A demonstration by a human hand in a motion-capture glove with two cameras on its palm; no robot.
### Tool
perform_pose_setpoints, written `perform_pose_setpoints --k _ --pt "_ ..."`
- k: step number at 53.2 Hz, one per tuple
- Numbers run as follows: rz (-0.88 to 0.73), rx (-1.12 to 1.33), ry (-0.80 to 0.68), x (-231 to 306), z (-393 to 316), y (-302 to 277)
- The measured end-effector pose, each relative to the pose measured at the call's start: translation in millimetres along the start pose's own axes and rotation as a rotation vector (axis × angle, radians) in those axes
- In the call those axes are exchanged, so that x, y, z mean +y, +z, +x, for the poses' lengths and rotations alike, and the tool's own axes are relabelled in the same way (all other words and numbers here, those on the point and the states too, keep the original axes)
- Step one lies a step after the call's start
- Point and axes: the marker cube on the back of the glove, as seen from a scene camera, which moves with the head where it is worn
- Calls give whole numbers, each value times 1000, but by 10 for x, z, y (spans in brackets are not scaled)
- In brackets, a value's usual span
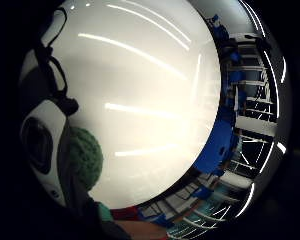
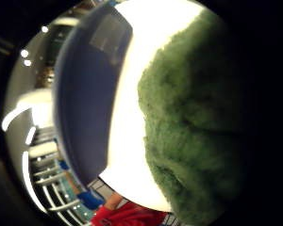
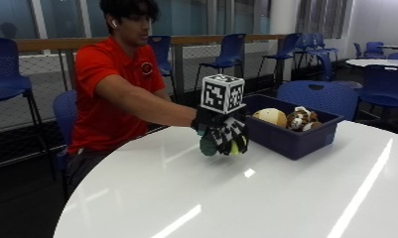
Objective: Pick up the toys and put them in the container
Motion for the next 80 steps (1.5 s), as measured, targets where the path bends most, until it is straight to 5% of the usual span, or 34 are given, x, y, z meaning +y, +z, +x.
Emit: perform_pose_setpoints --k 33,62,70,80 --pt "170 -18 -96 -11 -775 -1551" --pt "166 -40 -275 13 -2203 -1685" --pt "171 0 -451 26 -2386 -1625" --pt "110 31 -365 -75 -2396 -1486"
